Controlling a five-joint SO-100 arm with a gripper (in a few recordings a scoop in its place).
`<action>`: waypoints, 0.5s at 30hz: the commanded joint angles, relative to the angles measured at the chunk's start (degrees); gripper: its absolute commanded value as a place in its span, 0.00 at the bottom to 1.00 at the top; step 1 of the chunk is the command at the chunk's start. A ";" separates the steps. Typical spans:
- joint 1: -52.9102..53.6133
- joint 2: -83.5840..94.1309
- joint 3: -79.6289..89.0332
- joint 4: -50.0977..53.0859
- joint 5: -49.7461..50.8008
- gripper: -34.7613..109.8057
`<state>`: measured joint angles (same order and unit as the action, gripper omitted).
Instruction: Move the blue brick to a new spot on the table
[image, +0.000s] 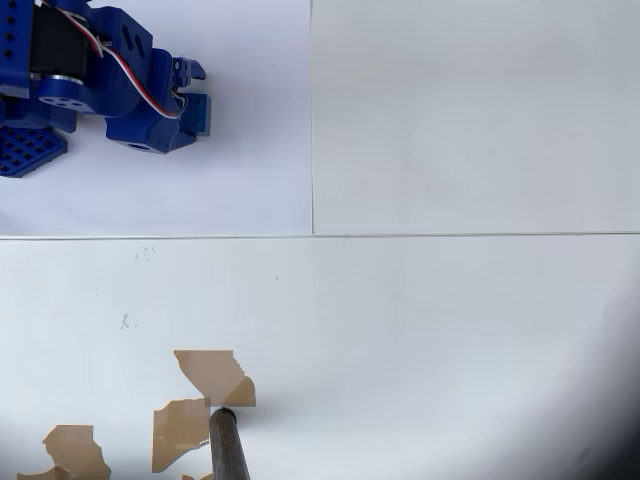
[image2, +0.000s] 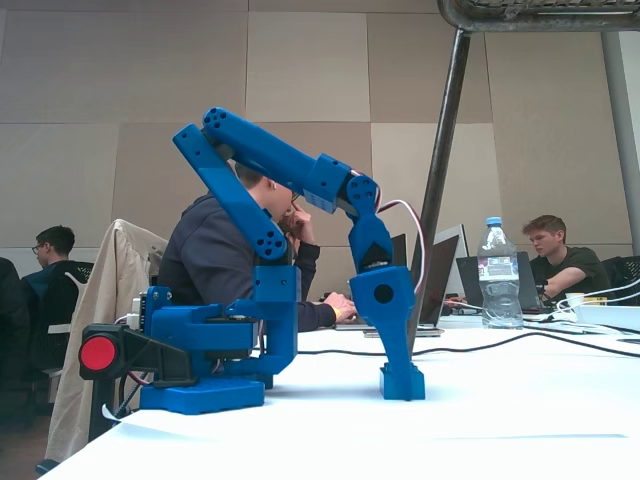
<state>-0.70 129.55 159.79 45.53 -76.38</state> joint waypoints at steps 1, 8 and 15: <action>-0.09 -0.70 -0.53 -0.18 0.35 0.31; -1.67 -7.29 -17.75 9.40 4.31 0.30; -1.32 -37.09 -55.46 16.70 7.47 0.29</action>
<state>-2.55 101.78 128.85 58.89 -69.87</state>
